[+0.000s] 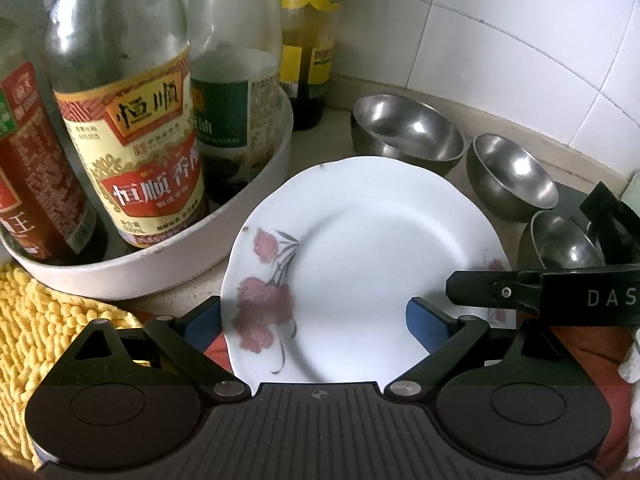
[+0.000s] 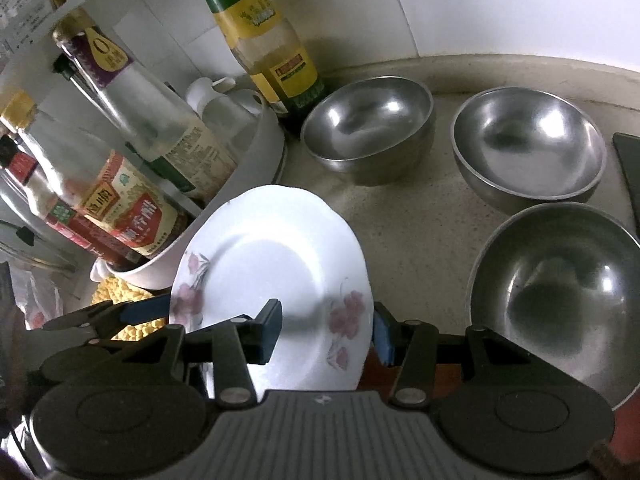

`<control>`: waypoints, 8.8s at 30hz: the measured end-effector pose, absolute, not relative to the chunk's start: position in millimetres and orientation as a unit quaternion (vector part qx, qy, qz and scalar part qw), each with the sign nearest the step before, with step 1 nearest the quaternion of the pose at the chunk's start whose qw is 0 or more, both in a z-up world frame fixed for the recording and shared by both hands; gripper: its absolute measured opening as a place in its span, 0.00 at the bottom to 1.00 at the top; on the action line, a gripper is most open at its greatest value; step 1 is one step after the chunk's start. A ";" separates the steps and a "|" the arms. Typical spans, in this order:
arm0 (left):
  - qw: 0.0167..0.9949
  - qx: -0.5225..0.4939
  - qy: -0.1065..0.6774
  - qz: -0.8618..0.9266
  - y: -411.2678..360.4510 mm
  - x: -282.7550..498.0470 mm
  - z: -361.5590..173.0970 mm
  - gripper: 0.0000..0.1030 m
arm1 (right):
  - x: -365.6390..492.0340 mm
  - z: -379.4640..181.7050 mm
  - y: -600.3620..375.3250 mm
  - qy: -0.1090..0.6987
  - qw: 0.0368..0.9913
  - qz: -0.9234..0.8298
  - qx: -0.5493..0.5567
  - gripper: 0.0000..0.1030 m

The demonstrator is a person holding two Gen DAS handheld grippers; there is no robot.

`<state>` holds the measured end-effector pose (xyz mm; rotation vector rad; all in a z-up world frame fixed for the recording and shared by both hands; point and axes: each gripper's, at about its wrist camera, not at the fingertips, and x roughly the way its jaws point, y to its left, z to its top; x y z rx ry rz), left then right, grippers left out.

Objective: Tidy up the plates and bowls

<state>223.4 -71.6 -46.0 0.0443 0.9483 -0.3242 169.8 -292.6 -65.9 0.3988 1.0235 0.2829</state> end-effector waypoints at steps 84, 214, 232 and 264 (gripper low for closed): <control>0.865 0.052 0.463 -0.189 -56.7 76.8 -53.6 0.93 | 11.4 -43.5 -271.1 0.494 0.851 0.098 0.151 0.43; 0.804 0.118 0.473 -0.340 -241.3 207.6 -59.9 0.69 | 123.9 -79.2 -431.1 0.481 0.838 0.063 0.252 0.34; 0.787 0.118 0.486 -0.363 -226.8 169.5 -38.9 0.74 | 97.2 -51.8 -434.6 0.509 0.807 0.090 0.284 0.34; 0.834 0.093 0.460 -0.291 -193.3 212.5 -17.2 0.83 | 92.5 -33.8 -464.9 0.493 0.837 0.029 0.235 0.38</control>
